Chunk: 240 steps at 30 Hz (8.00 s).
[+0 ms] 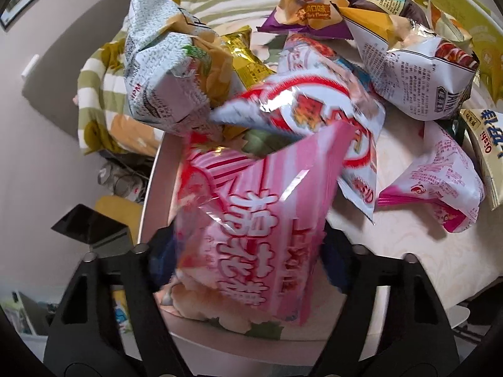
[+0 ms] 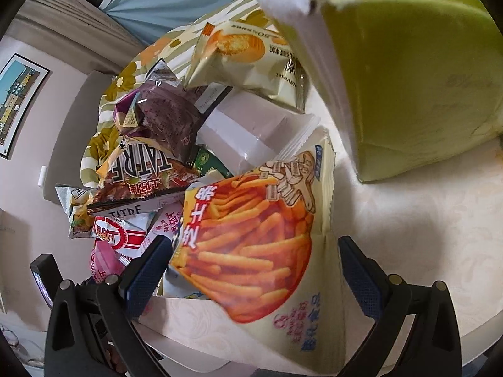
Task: Organize snacks
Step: 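Grasp the pink cotton-candy bag with left tool while right tool grasps orange cheese-stick bag, then carry both bags over the yellow-green box and open both tools to drop them, then grasp the grey-green chip bag with left tool while right tool grasps a yellow-white bag, then carry both bags into the yellow-green box and open both tools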
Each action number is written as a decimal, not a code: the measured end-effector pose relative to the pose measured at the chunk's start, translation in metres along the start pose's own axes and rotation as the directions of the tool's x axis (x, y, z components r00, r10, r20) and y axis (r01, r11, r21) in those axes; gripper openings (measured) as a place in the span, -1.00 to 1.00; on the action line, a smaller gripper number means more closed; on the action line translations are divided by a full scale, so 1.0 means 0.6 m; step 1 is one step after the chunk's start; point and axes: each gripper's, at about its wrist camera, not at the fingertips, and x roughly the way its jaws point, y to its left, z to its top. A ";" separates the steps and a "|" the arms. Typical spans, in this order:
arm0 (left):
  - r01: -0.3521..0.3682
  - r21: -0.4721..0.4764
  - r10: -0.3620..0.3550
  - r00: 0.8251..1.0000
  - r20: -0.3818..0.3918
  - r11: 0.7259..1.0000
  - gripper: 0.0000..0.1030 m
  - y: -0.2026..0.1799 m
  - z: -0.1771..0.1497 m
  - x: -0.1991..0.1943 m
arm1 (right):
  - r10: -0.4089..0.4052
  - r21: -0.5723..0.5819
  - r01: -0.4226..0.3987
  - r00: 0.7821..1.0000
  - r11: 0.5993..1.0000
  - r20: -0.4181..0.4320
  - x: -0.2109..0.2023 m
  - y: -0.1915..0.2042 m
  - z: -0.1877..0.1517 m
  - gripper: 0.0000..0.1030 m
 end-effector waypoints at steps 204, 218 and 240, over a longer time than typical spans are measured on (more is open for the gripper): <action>0.315 -0.145 -0.318 0.948 -0.003 0.938 0.26 0.153 0.157 0.023 | -0.175 -0.587 0.198 0.980 0.785 0.096 0.143 0.277 0.065 0.56; 0.339 -0.123 -0.336 0.941 0.052 0.933 0.26 0.169 0.145 -0.025 | -0.150 -0.580 0.181 0.984 0.794 0.100 0.111 0.287 0.043 0.06; 0.455 0.083 -0.460 0.848 0.262 0.887 0.26 0.114 0.204 -0.222 | -0.065 -0.403 0.171 0.963 0.899 0.263 -0.123 0.299 0.043 0.06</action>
